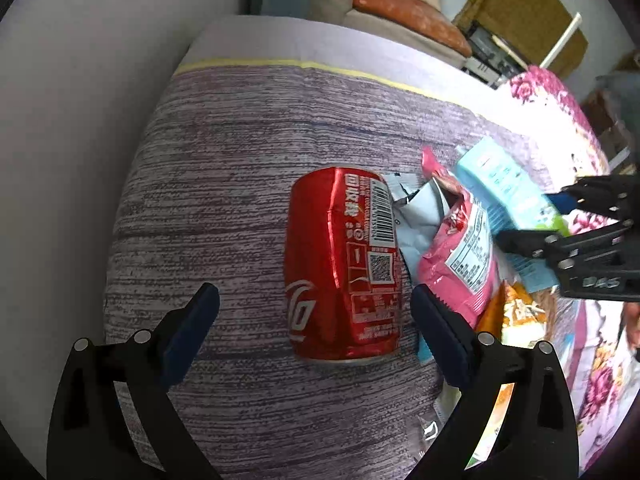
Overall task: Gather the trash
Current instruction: 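Grasp the red Coca-Cola can with the left tool while the right tool grasps the milk carton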
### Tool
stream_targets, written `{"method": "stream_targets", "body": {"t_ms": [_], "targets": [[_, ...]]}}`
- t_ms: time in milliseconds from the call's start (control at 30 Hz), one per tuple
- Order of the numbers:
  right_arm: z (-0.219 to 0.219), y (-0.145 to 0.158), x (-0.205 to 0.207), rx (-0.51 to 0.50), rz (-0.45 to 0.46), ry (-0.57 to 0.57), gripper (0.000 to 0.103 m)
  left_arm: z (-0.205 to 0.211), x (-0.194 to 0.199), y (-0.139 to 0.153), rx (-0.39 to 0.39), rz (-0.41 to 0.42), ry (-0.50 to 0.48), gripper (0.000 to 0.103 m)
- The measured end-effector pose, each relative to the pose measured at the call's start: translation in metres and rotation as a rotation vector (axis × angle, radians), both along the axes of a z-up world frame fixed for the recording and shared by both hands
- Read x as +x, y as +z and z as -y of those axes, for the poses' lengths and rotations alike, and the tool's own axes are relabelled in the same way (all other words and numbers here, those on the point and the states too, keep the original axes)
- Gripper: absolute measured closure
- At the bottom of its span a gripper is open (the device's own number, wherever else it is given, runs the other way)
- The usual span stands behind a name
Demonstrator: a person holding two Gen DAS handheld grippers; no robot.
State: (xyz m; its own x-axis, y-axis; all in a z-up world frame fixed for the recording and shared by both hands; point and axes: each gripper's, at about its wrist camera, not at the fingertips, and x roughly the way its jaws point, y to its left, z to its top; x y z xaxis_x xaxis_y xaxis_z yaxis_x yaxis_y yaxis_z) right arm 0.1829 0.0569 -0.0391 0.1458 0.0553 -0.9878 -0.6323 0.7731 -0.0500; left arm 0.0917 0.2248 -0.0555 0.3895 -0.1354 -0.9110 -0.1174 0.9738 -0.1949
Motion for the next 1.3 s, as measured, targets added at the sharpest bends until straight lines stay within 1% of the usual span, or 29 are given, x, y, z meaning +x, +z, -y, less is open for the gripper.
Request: {"method": "stream_targets", "body": {"t_ms": [67, 200, 233, 267, 300, 400, 467, 633, 767, 867, 1067, 1300], "targets": [[0.008, 0.007, -0.001, 0.030, 0.003, -0.019, 0.052, 0.005, 0.004, -0.004, 0.031, -0.017, -0.009, 0.007], [0.018, 0.019, -0.004, 0.095, 0.006, -0.055, 0.052, 0.007, 0.015, -0.015, 0.039, -0.036, -0.011, 0.007], [0.020, 0.024, -0.005, 0.113, 0.012, -0.064, 0.052, 0.007, 0.016, -0.015, 0.043, -0.026, -0.009, 0.015], [0.026, 0.029, -0.007, 0.126, 0.015, -0.070, 0.052, 0.008, 0.017, -0.015, 0.048, -0.017, -0.012, 0.039], [0.029, 0.033, -0.008, 0.145, 0.018, -0.077, 0.052, 0.008, 0.016, -0.014, 0.044, -0.017, -0.016, 0.041], [0.039, 0.040, -0.007, 0.198, 0.021, -0.101, 0.052, 0.007, 0.010, -0.007, 0.081, 0.013, 0.005, 0.041], [0.042, 0.043, -0.008, 0.230, 0.022, -0.115, 0.052, 0.006, 0.006, 0.000, 0.091, 0.029, 0.019, 0.041], [0.066, 0.051, -0.008, 0.296, 0.022, -0.154, 0.052, 0.004, -0.004, 0.030, 0.112, 0.085, 0.054, 0.041], [0.086, 0.056, -0.011, 0.335, 0.028, -0.190, 0.052, 0.009, -0.016, 0.054, 0.111, 0.127, 0.055, 0.041], [0.108, 0.061, -0.013, 0.375, 0.034, -0.231, 0.052, 0.023, -0.023, 0.072, 0.101, 0.162, 0.020, 0.041], [0.168, 0.070, -0.022, 0.463, 0.053, -0.325, 0.052, 0.084, -0.022, 0.095, 0.079, 0.197, -0.099, 0.041], [0.241, 0.073, -0.034, 0.528, 0.086, -0.442, 0.052, 0.168, -0.006, 0.096, 0.072, 0.197, -0.227, 0.041]]}}
